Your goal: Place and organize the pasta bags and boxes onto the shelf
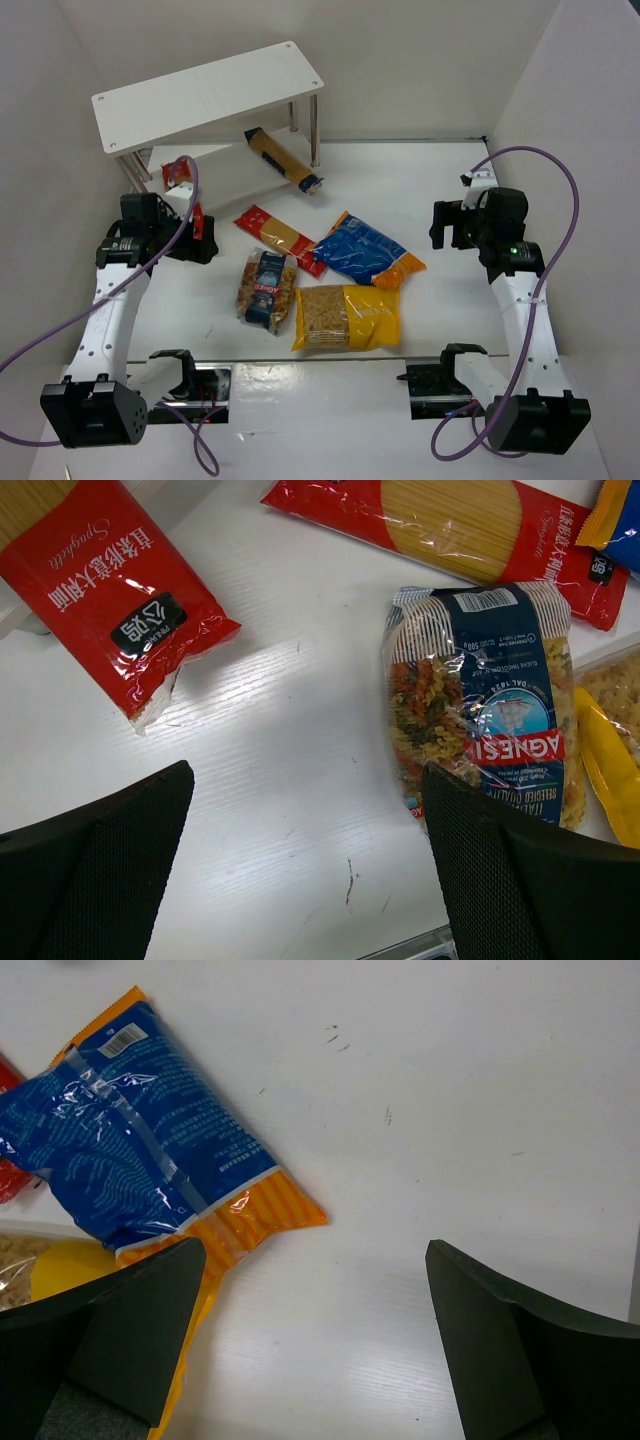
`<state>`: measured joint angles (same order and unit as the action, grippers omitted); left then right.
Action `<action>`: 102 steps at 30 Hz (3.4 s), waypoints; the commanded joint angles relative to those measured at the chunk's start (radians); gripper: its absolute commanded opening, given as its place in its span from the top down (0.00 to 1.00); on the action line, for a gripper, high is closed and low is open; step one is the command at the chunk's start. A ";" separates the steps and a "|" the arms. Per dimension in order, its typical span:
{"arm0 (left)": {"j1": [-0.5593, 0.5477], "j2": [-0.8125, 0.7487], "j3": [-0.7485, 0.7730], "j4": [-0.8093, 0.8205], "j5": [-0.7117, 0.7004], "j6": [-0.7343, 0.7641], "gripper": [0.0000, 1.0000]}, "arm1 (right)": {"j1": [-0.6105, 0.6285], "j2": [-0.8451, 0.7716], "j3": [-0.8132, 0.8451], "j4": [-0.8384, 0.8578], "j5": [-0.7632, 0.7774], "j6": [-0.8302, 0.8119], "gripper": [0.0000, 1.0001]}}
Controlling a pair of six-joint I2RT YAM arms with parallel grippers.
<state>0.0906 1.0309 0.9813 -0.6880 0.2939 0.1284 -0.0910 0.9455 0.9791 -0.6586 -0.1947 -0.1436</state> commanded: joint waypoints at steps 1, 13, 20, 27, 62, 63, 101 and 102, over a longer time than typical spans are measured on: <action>0.005 0.000 -0.004 0.013 0.028 0.011 0.00 | -0.007 -0.019 -0.005 0.017 0.009 -0.007 0.00; 0.005 0.000 -0.004 0.013 0.037 0.011 0.00 | -0.007 -0.010 -0.005 0.017 0.006 -0.007 0.00; 0.005 0.029 0.005 -0.007 0.093 0.054 0.00 | 0.002 0.032 -0.005 -0.001 -0.125 -0.063 0.00; -0.028 0.029 0.005 -0.007 0.083 0.054 0.00 | 0.364 0.162 0.047 -0.006 -0.049 -0.109 0.00; -0.028 0.052 0.014 -0.016 0.103 0.063 0.00 | 0.867 0.972 0.368 0.467 0.037 -0.343 0.00; -0.028 0.052 0.014 -0.016 0.103 0.063 0.00 | 0.858 0.972 0.368 0.476 0.037 -0.343 0.00; -0.028 0.025 0.014 -0.016 0.113 0.063 0.00 | 0.883 1.209 0.564 0.194 0.020 -0.272 1.00; -0.028 0.024 0.014 -0.016 0.113 0.063 0.00 | 0.883 1.111 0.564 0.180 0.020 -0.272 1.00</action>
<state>0.0639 1.0821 0.9813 -0.7074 0.3779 0.1806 0.7715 2.1075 1.5452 -0.3111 -0.2054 -0.4431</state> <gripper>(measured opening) 1.000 0.284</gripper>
